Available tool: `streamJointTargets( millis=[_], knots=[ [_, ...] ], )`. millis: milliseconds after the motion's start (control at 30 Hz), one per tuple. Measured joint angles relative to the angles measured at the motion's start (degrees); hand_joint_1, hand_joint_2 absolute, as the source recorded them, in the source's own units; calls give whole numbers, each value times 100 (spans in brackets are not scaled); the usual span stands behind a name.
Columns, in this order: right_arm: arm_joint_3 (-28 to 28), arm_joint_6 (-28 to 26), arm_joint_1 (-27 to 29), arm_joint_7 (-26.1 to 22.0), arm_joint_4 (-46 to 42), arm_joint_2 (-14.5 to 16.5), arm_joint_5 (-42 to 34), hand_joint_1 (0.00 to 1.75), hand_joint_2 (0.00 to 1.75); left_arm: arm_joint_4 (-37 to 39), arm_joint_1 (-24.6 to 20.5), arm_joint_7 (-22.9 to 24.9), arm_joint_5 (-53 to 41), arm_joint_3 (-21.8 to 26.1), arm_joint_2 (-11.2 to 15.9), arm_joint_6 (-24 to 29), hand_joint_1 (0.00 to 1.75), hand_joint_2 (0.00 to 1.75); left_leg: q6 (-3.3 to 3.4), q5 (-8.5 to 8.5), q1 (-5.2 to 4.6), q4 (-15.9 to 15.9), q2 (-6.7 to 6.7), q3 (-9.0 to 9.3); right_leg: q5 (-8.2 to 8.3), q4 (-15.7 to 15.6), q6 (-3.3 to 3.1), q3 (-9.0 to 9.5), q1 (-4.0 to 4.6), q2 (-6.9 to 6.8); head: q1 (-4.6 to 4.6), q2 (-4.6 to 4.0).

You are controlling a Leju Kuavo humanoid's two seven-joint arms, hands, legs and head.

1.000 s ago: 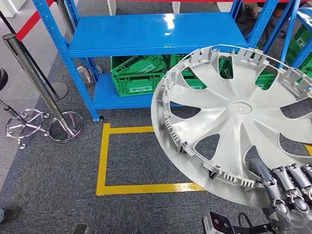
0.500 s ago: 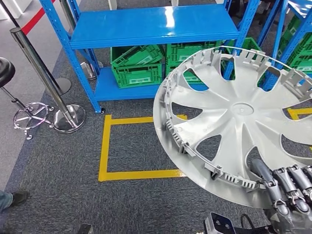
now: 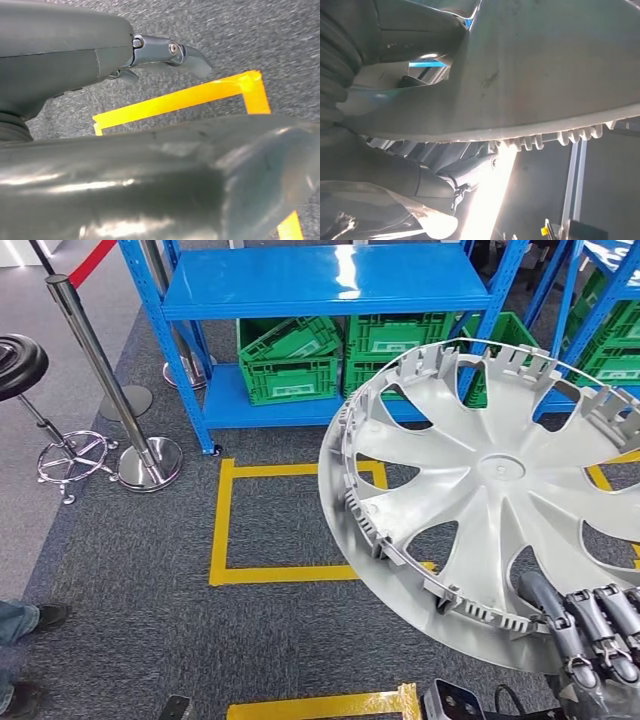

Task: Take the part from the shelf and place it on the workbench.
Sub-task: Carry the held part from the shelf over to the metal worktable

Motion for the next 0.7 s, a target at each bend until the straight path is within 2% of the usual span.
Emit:
streamJointTargets(
  millis=[33, 67, 100, 167, 200, 233, 267, 333, 367, 400, 433, 500, 533, 567, 633, 700],
  knots=[
    [-1, 0, -4, -15, -1, 0, 0, 175, 175, -3, -2, 2, -10, -8, -2, 5, 0, 0, -25, 34, -6, 43, -2, -55, -77, -451, -13, 331, 4, 2, -2, 0],
    [-3, 0, -5, -36, -1, 0, 0, 175, 175, -6, -6, 2, -23, -13, -2, 11, 0, 0, -54, 67, -12, 86, -4, -97, -205, -829, -36, 568, 11, 5, -1, 0],
    [-5, 0, -3, -61, -1, 1, -1, 175, 175, -9, -10, 2, -37, -16, -1, 18, 0, 0, -85, 98, -15, 114, -5, -127, -324, -1056, -65, 692, 22, 9, -1, 0],
    [-19, 0, 6, -113, 0, 11, -1, 175, 175, -13, -12, 3, -51, -20, 4, 29, 0, 0, -150, 144, -1, 144, -8, -162, -355, -1153, -156, 673, 29, 7, 3, 0],
    [-26, 1, 7, -139, 0, 25, -1, 175, 175, -13, -7, 4, -53, -22, 7, 39, 0, 0, -188, 85, 9, 193, -14, -185, -320, -1154, -206, 653, 25, 0, -2, 0],
    [-34, 1, 4, -165, 0, 44, 0, 175, 175, -14, -1, 8, -55, -24, 8, 49, 0, 0, -227, -66, 20, 341, -21, -233, -280, -1159, -253, 627, 17, -9, -12, 0],
    [-43, 1, 0, -185, 0, 66, 0, 175, 175, -15, 3, 12, -56, -26, 8, 60, 0, 0, -266, -294, 34, 601, -27, -314, -238, -1161, -290, 594, 10, -20, -24, 0],
    [-57, 0, -2, -208, 0, 93, 0, 175, 175, -16, 8, 19, -61, -34, 0, 68, 0, 0, -325, -783, 60, 1337, -32, -518, -175, -1152, -317, 522, 18, -27, -41, 0],
    [-65, 0, -2, -216, 0, 99, 0, 175, 175, -16, 9, 20, -62, -39, -3, 71, 0, 0, -340, -911, 71, 1633, -32, -578, -149, -1141, -316, 494, 22, -29, -40, 0],
    [-72, 1, -1, -225, 0, 105, 0, 175, 175, -16, 10, 20, -64, -44, -4, 74, 0, 0, -344, -922, 77, 1747, -32, -553, -127, -1123, -312, 467, 25, -29, -41, 0],
    [-79, 1, -1, -234, 0, 113, 0, 175, 175, -16, 10, 20, -66, -48, -4, 78, 0, 0, -336, -825, 80, 1638, -33, -427, -110, -1100, -306, 445, 27, -27, -41, 0],
    [-93, 1, -3, -249, 0, 132, 0, 175, 175, -17, 10, 21, -76, -54, 3, 86, 0, 0, -276, -499, 73, 925, -43, 28, -94, -1056, -294, 408, 31, -23, -40, 0],
    [-101, 0, -7, -255, 0, 139, 0, 175, 175, -18, 10, 22, -82, -55, 9, 90, 0, 0, -235, -387, 63, 573, -50, 223, -84, -1039, -277, 381, 37, -22, -38, 0],
    [-108, 0, -12, -260, 0, 143, 0, 175, 175, -18, 11, 24, -87, -56, 15, 92, 0, 0, -199, -337, 49, 336, -57, 339, -69, -1029, -251, 354, 41, -24, -37, 0],
    [-117, 0, -19, -266, 0, 144, 0, 175, 175, -18, 12, 27, -92, -57, 19, 94, 0, 0, -157, -343, 22, 184, -61, 377, -29, -1023, -185, 301, 40, -27, -40, 0],
    [-127, 0, -19, -268, -2, 146, 0, 175, 175, -23, 5, 28, -96, -58, 11, 94, 0, 0, -104, -326, 51, 77, -51, 388, -59, -995, -124, 252, 38, -25, -35, 0]
  ],
)
